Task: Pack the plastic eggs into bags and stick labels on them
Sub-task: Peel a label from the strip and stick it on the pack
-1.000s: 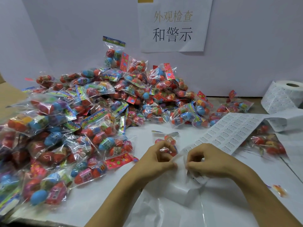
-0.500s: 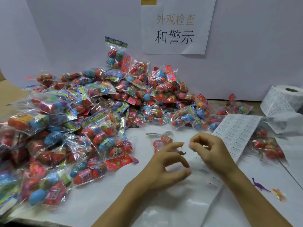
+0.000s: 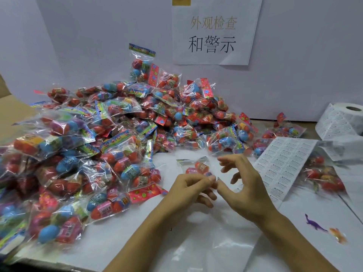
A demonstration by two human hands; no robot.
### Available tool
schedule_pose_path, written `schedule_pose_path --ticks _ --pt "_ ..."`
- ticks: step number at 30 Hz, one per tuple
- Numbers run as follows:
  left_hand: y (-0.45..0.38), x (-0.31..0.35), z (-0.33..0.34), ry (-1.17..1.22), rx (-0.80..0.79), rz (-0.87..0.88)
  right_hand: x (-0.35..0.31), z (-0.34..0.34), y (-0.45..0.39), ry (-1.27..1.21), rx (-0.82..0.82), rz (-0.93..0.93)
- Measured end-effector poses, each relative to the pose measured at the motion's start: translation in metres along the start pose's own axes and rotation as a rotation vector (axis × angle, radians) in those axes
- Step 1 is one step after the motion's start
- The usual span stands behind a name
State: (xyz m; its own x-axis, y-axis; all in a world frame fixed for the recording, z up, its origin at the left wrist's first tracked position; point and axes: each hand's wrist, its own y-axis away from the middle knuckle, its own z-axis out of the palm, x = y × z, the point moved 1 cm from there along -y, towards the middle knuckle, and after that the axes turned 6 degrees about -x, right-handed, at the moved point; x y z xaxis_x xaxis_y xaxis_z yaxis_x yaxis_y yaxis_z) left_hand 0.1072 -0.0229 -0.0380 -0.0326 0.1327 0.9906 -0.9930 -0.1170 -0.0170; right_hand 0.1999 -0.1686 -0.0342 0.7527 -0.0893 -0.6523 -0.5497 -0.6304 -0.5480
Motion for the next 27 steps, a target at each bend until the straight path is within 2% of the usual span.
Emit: schedule_pose_path --ticks 4,9,13,15,18,20,22,24,27 --pt "0.000 -0.001 -0.004 0.083 -0.026 0.023 -0.001 0.001 0.000 -0.002 -0.009 0.013" --pt "-0.004 -0.001 -0.010 0.197 0.021 0.027 0.001 -0.005 -0.003 -0.050 -0.021 0.109" --pt "-0.005 -0.004 -0.010 0.163 0.077 0.037 0.003 -0.003 -0.004 -0.141 -0.009 0.154" --pt "-0.004 -0.005 -0.007 0.026 0.153 0.067 0.003 -0.001 -0.004 -0.172 -0.010 0.164" --pt "-0.004 -0.006 -0.011 -0.468 0.478 0.202 0.006 0.001 -0.005 -0.280 0.060 0.298" --pt "-0.003 -0.006 -0.012 -0.728 0.618 0.241 0.012 0.002 -0.006 -0.379 0.087 0.441" --pt "-0.005 -0.011 -0.016 -0.797 0.627 0.130 0.014 0.006 -0.006 -0.530 0.020 0.576" --pt "-0.007 -0.015 -0.019 -0.847 0.570 -0.007 0.014 0.007 -0.007 -0.686 -0.015 0.641" --pt "-0.007 -0.017 -0.018 -0.904 0.477 -0.022 0.014 0.011 -0.007 -0.835 -0.034 0.642"
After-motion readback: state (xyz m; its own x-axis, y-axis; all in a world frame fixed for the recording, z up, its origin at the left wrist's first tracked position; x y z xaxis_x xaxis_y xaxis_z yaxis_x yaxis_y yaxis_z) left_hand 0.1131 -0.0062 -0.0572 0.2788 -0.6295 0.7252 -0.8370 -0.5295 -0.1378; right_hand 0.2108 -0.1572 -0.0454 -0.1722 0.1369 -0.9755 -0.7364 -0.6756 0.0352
